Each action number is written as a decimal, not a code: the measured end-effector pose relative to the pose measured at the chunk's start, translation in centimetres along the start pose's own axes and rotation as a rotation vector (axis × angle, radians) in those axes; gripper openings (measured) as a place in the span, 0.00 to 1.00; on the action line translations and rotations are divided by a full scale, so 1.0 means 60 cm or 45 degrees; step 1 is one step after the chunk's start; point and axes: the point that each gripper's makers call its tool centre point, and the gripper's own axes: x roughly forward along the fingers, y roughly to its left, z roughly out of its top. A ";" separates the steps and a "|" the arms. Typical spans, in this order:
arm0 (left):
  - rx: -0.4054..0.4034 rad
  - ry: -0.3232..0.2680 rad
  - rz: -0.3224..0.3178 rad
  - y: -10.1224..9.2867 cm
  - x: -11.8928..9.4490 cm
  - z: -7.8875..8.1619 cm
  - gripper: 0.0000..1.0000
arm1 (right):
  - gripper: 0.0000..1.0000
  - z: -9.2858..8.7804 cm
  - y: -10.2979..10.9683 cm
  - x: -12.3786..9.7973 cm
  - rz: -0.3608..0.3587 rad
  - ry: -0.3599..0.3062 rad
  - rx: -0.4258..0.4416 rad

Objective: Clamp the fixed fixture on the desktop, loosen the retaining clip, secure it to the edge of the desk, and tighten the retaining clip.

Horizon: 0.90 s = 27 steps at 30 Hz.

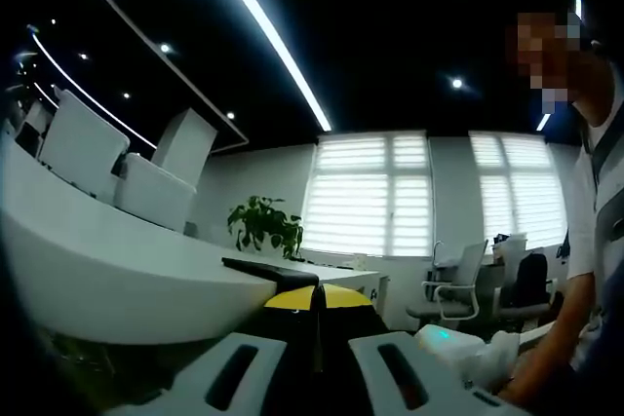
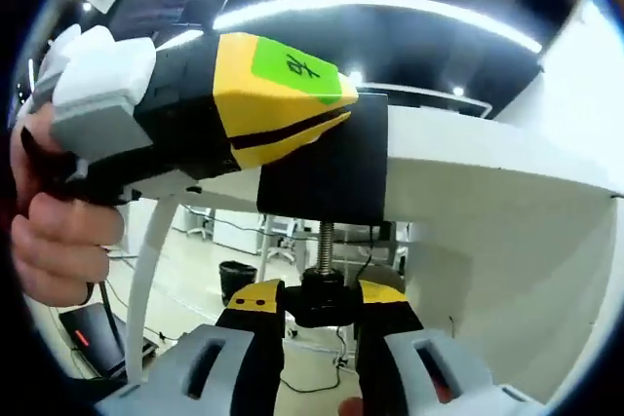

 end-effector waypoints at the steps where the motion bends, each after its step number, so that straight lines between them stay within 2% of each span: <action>1: 0.000 -0.001 0.000 0.001 0.000 0.000 0.02 | 0.26 0.001 0.001 0.001 0.024 -0.007 0.002; 3: 0.000 -0.003 0.001 0.002 0.000 0.000 0.02 | 0.26 0.001 0.011 0.006 0.119 -0.025 0.069; 6: 0.006 -0.004 -0.001 0.003 -0.001 0.000 0.02 | 0.26 0.002 0.012 0.009 0.216 -0.050 0.061; 10: 0.006 -0.004 -0.004 0.007 -0.002 0.000 0.02 | 0.26 0.000 0.023 0.009 0.457 -0.056 0.150; 12: 0.005 -0.008 -0.004 0.011 -0.002 0.000 0.02 | 0.26 -0.001 0.028 0.010 0.535 -0.047 0.191; 13: 0.003 -0.014 -0.004 0.014 -0.002 0.001 0.02 | 0.26 -0.003 0.034 0.011 0.641 -0.017 0.257; 19: 0.005 -0.017 0.000 0.022 -0.002 0.000 0.02 | 0.26 -0.006 0.048 0.012 0.933 0.042 0.216; 22: 0.009 -0.012 0.005 0.024 -0.002 -0.001 0.02 | 0.26 -0.005 0.053 0.011 1.006 0.047 0.202; 24: 0.007 -0.016 0.004 0.025 -0.002 -0.001 0.02 | 0.26 -0.003 0.053 0.010 1.014 0.039 0.188; 27: 0.006 -0.020 0.006 0.027 -0.003 -0.001 0.02 | 0.27 -0.005 0.052 0.005 0.910 0.041 0.123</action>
